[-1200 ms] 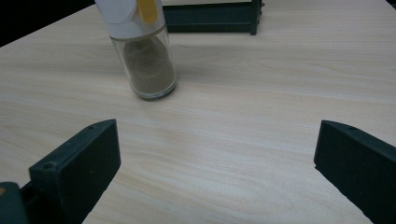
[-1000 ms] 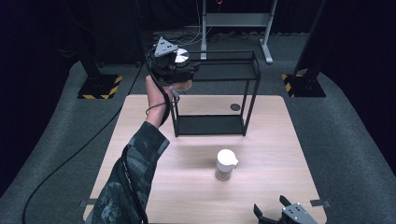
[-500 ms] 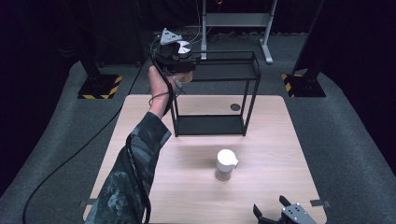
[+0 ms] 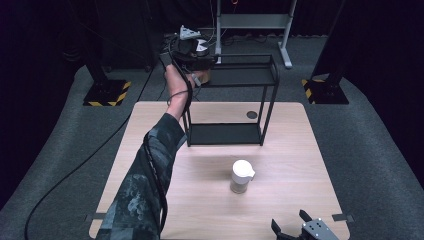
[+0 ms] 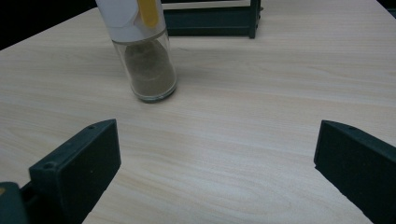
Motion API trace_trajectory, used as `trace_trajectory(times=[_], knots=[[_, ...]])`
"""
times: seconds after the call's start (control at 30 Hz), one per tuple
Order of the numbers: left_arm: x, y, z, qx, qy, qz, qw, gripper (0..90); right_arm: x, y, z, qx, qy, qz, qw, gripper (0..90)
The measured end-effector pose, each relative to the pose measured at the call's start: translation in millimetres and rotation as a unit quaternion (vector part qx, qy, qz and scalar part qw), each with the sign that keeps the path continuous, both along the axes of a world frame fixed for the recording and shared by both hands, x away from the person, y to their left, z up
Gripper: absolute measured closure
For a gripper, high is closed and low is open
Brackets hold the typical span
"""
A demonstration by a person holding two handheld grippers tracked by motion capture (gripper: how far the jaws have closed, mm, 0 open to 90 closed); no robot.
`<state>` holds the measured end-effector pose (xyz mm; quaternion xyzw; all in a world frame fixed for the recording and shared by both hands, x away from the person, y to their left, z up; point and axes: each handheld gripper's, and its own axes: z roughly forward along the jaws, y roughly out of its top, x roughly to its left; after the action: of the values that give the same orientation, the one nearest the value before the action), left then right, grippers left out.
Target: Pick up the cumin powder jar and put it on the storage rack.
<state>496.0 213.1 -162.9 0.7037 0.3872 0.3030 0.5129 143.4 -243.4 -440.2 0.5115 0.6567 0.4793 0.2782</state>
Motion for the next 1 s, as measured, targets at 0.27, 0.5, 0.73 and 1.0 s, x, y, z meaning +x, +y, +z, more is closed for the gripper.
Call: trace_trajectory(times=[0.27,0.5,0.73,1.0], knots=[[6.8,-1.2,-0.3,-0.008,0.007,0.020,0.9997,32.5,-0.6,-1.7,-0.4,0.000,0.000,-0.003,1.0000,0.0],[11.6,2.4,-6.8,-0.016,0.013,0.029,0.9994,32.5,3.2,1.9,-2.1,-0.004,0.006,0.005,1.0000,0.0],[8.9,0.2,-14.7,-0.011,-0.002,0.030,0.9995,32.3,2.0,2.8,-2.0,-0.006,0.004,0.002,1.0000,0.0],[6.6,-0.6,-21.9,-0.016,-0.015,0.034,0.9992,32.2,0.6,2.5,-1.4,-0.007,0.000,0.000,1.0000,0.0]])
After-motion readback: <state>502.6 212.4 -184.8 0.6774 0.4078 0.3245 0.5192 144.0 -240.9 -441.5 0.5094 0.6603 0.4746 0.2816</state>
